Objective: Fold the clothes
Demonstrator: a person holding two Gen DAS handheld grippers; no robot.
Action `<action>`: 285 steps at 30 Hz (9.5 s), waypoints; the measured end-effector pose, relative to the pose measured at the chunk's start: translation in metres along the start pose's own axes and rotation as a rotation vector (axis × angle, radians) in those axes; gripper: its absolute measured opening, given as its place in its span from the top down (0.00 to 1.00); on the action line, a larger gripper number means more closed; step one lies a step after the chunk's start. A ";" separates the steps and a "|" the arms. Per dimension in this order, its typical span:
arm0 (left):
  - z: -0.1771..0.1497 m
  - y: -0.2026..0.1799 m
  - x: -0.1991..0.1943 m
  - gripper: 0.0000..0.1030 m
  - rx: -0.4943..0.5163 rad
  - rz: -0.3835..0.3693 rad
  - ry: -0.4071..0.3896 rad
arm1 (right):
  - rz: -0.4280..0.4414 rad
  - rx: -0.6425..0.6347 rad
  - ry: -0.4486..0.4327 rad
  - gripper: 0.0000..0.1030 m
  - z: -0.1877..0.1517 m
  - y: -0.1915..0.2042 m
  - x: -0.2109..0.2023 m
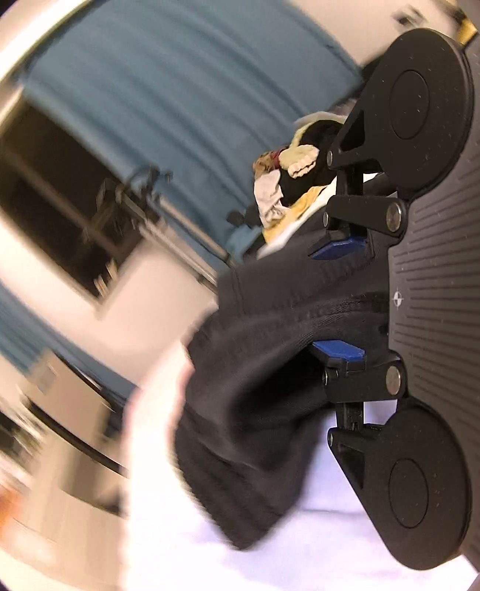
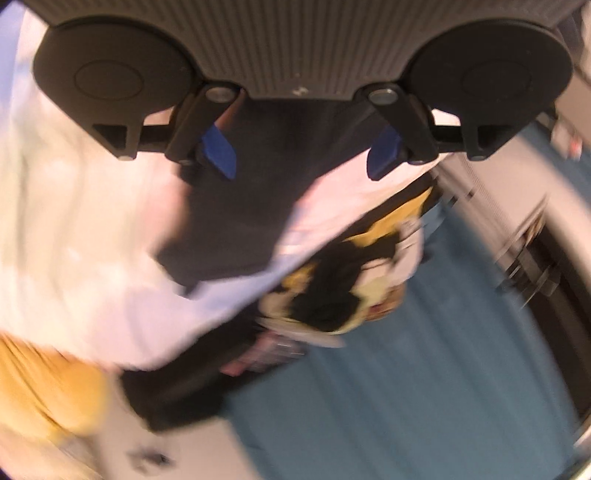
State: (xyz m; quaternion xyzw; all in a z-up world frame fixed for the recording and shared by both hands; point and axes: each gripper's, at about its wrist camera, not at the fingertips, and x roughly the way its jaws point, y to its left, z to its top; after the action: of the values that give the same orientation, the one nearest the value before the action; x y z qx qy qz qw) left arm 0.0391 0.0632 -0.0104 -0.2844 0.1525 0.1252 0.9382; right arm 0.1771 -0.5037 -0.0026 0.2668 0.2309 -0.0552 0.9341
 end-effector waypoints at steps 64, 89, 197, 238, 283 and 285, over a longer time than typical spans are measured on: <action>0.032 0.037 0.103 0.89 -0.282 -0.185 0.018 | 0.071 0.026 -0.289 0.97 0.113 0.057 0.137; 0.007 0.031 0.059 0.52 -0.224 -0.100 0.163 | -0.092 0.331 0.045 0.35 -0.010 -0.059 0.052; 0.033 0.111 0.005 0.48 -0.617 0.220 -0.003 | -0.287 0.628 -0.086 0.21 -0.007 -0.148 -0.005; 0.020 0.195 -0.014 0.44 -1.042 0.167 -0.020 | -0.322 0.844 -0.061 0.93 -0.032 -0.199 -0.038; 0.072 0.177 -0.009 0.88 -0.202 0.265 0.276 | -0.585 0.759 -0.084 0.91 -0.057 -0.170 -0.091; 0.071 0.177 -0.016 0.87 -0.205 0.241 0.258 | -0.600 0.767 -0.073 0.85 -0.058 -0.169 -0.092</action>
State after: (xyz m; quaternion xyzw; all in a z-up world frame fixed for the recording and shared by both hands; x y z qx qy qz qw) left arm -0.0175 0.2446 -0.0358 -0.3719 0.2907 0.2141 0.8552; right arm 0.0342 -0.6195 -0.0839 0.5115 0.2275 -0.4123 0.7187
